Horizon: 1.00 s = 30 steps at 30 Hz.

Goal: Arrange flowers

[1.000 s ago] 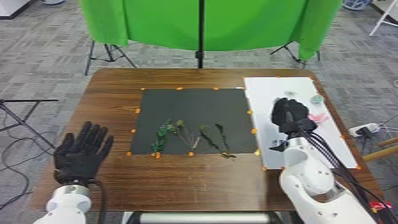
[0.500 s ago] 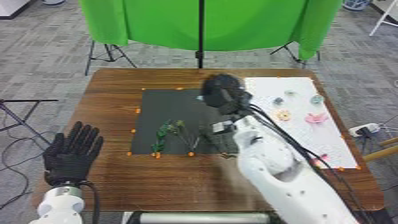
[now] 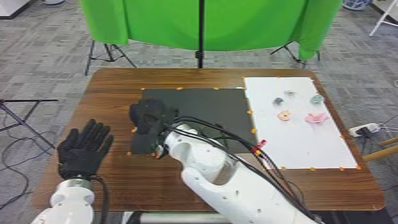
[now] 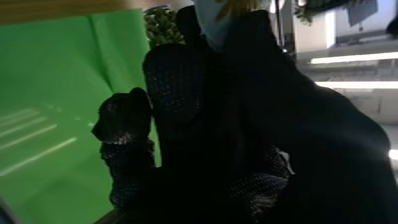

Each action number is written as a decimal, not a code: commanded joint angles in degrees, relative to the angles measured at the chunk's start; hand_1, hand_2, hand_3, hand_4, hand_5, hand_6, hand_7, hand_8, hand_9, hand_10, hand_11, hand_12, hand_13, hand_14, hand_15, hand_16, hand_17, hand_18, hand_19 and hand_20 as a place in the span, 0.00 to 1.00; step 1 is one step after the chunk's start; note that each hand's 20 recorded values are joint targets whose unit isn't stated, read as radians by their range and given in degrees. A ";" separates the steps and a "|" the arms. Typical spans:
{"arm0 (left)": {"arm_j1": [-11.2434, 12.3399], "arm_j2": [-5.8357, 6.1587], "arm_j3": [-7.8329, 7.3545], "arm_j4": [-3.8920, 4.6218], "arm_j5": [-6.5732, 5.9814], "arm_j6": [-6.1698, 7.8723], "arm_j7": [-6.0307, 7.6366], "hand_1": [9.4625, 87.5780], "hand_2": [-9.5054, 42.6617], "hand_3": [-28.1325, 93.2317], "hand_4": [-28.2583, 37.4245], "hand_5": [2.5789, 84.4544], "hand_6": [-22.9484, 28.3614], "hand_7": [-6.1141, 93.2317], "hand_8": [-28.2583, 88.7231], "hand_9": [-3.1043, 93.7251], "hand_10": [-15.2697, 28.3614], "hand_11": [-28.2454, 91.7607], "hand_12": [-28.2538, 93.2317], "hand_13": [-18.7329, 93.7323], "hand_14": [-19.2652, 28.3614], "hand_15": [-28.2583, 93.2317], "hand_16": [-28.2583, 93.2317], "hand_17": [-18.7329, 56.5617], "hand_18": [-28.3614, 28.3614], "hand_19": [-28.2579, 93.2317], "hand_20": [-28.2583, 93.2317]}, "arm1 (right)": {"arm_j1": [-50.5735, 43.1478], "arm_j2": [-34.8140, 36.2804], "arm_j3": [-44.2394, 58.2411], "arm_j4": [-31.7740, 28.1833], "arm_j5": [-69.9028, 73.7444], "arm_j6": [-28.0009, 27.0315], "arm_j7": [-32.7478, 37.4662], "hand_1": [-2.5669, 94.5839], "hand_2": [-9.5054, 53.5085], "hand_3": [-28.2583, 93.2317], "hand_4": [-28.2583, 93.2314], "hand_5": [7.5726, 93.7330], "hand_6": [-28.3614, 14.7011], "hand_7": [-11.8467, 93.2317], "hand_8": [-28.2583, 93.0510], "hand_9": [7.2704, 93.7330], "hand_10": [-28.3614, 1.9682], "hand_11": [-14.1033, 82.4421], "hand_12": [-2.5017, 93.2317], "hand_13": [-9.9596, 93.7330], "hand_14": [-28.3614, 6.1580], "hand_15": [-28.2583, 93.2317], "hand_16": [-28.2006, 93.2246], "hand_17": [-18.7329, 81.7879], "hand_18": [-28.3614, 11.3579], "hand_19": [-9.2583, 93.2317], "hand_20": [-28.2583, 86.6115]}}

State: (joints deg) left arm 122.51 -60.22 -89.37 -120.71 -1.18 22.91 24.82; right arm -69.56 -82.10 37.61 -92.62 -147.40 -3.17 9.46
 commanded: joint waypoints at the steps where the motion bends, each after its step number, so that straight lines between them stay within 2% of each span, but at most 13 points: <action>1: 0.32 0.85 0.79 -0.28 -0.80 -0.81 0.68 0.23 0.48 0.91 0.00 0.58 0.67 0.18 0.16 0.46 0.73 0.45 0.33 0.44 0.75 0.59 0.16 0.14 0.75 0.57 0.37 | -1.67 -4.70 3.06 6.11 -7.48 -1.81 -0.63 0.66 0.00 0.83 0.00 0.79 0.66 0.54 0.28 0.90 0.55 0.26 0.44 0.78 0.57 0.74 0.56 0.56 0.13 0.99 0.63; 3: 0.65 0.79 0.56 -0.41 -1.05 -0.86 1.20 0.23 0.48 0.91 0.00 0.58 0.67 0.18 0.16 0.46 0.73 0.45 0.33 0.44 0.75 0.59 0.16 0.14 0.75 0.57 0.37 | -1.74 -5.18 3.29 6.52 -7.81 -2.10 -0.08 0.66 0.00 0.83 0.00 0.79 0.66 0.54 0.28 0.90 0.55 0.26 0.44 0.78 0.57 0.74 0.56 0.56 0.13 1.00 0.63; 6: 0.32 0.55 0.60 -0.40 -0.86 0.17 0.78 0.23 0.49 0.91 0.00 0.58 0.67 0.18 0.16 0.46 0.73 0.45 0.33 0.44 0.75 0.59 0.16 0.14 0.75 0.57 0.37 | -2.25 -4.77 2.58 5.88 -5.04 -1.92 4.23 0.65 0.00 0.83 0.00 0.78 0.65 0.53 0.26 0.89 0.55 0.26 0.43 0.77 0.57 0.74 0.56 0.56 0.13 1.00 0.63; 8: 0.19 0.44 0.61 -0.23 -0.76 -0.09 0.66 0.23 0.49 0.91 0.00 0.58 0.67 0.18 0.16 0.46 0.73 0.46 0.33 0.44 0.75 0.60 0.16 0.14 0.75 0.57 0.37 | -2.27 -4.30 2.29 5.53 -4.46 -2.00 4.82 0.64 0.00 0.83 0.00 0.79 0.64 0.49 0.24 0.88 0.55 0.25 0.42 0.77 0.56 0.74 0.56 0.56 0.12 0.99 0.63; 12: 0.29 0.22 0.20 -0.33 -1.36 0.44 0.53 0.24 0.50 0.90 0.00 0.58 0.67 0.19 0.16 0.47 0.73 0.46 0.33 0.44 0.75 0.60 0.16 0.14 0.75 0.57 0.37 | -2.29 -3.49 1.91 4.84 -4.23 -1.66 4.60 0.63 0.00 0.82 0.00 0.78 0.63 0.41 0.22 0.85 0.53 0.24 0.38 0.77 0.56 0.73 0.55 0.56 0.12 0.99 0.62; 14: 0.34 0.11 0.02 -0.82 -2.32 2.43 0.67 0.24 0.50 0.90 0.00 0.59 0.67 0.19 0.16 0.47 0.73 0.46 0.33 0.44 0.75 0.60 0.16 0.14 0.75 0.57 0.37 | -2.71 -3.32 1.90 4.23 -3.92 -1.74 4.82 0.62 0.00 0.82 0.00 0.77 0.62 0.37 0.22 0.82 0.51 0.27 0.34 0.76 0.57 0.72 0.55 0.55 0.11 0.99 0.62; 15: 0.32 0.02 0.01 -0.80 -2.24 2.81 0.54 0.24 0.50 0.90 0.00 0.59 0.67 0.20 0.16 0.47 0.73 0.46 0.33 0.44 0.75 0.61 0.16 0.14 0.75 0.57 0.37 | -2.97 -3.34 1.92 3.95 -3.87 -1.85 5.04 0.62 0.00 0.82 0.00 0.77 0.62 0.37 0.22 0.82 0.51 0.27 0.34 0.76 0.57 0.72 0.55 0.55 0.11 0.99 0.62; 19: 0.15 -0.22 0.23 -0.71 -2.69 2.54 0.18 0.24 0.51 0.90 0.00 0.60 0.67 0.20 0.16 0.47 0.73 0.47 0.33 0.44 0.76 0.62 0.16 0.15 0.75 0.58 0.37 | -3.11 -3.29 1.65 3.63 -3.66 0.01 5.58 0.60 0.00 0.85 0.00 0.77 0.62 0.35 0.22 0.77 0.47 0.32 0.27 0.75 0.57 0.71 0.55 0.55 0.11 0.99 0.62; 23: 0.03 -0.37 -0.06 -0.65 -4.84 2.13 0.33 0.24 0.51 0.90 0.00 0.60 0.68 0.20 0.16 0.47 0.73 0.48 0.33 0.44 0.76 0.62 0.16 0.15 0.75 0.58 0.37 | -3.08 -3.40 1.98 3.65 -3.48 0.41 4.66 0.59 0.00 0.85 0.00 0.75 0.62 0.33 0.21 0.74 0.44 0.35 0.22 0.74 0.56 0.72 0.55 0.55 0.11 0.99 0.61; 25: 0.09 -0.57 -0.13 -0.76 -4.60 2.44 0.17 0.24 0.51 0.90 0.00 0.60 0.68 0.20 0.16 0.48 0.73 0.48 0.33 0.44 0.76 0.62 0.15 0.15 0.75 0.58 0.37 | -3.37 -3.29 2.27 3.27 -3.43 0.18 4.42 0.59 0.00 0.85 0.00 0.75 0.62 0.33 0.21 0.74 0.44 0.35 0.22 0.74 0.56 0.72 0.55 0.55 0.11 0.99 0.61; 27: 0.06 -0.72 -0.14 -0.59 -4.33 1.96 -0.16 0.24 0.51 0.90 0.00 0.60 0.68 0.20 0.16 0.48 0.73 0.48 0.33 0.44 0.76 0.62 0.15 0.15 0.75 0.58 0.37 | -3.41 -2.88 2.20 2.68 -2.07 1.21 5.46 0.59 0.00 0.85 0.00 0.75 0.62 0.32 0.21 0.74 0.44 0.35 0.21 0.74 0.56 0.72 0.55 0.55 0.11 0.99 0.61; 29: 0.48 -1.27 -0.43 -0.76 -4.68 2.11 -0.08 0.24 0.51 0.90 0.00 0.60 0.68 0.21 0.16 0.48 0.73 0.48 0.32 0.44 0.76 0.62 0.15 0.15 0.75 0.58 0.37 | -3.63 -1.92 2.59 0.93 -0.46 0.88 6.15 0.59 0.00 0.85 0.00 0.75 0.62 0.32 0.20 0.74 0.43 0.35 0.21 0.74 0.56 0.72 0.55 0.55 0.11 0.99 0.61; 30: 0.72 -1.62 -0.67 -0.81 -4.32 2.15 -0.30 0.24 0.51 0.90 0.00 0.60 0.68 0.21 0.16 0.48 0.73 0.48 0.32 0.44 0.76 0.63 0.15 0.15 0.75 0.58 0.37 | -3.69 -1.24 3.07 -0.26 0.58 0.80 6.27 0.58 0.00 0.86 0.00 0.74 0.62 0.31 0.20 0.73 0.43 0.35 0.21 0.74 0.55 0.72 0.54 0.55 0.11 0.99 0.61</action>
State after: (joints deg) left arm 122.08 -60.20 -89.55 -121.47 -5.42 24.87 25.42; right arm -72.84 -85.44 39.55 -89.00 -150.37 -3.65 14.44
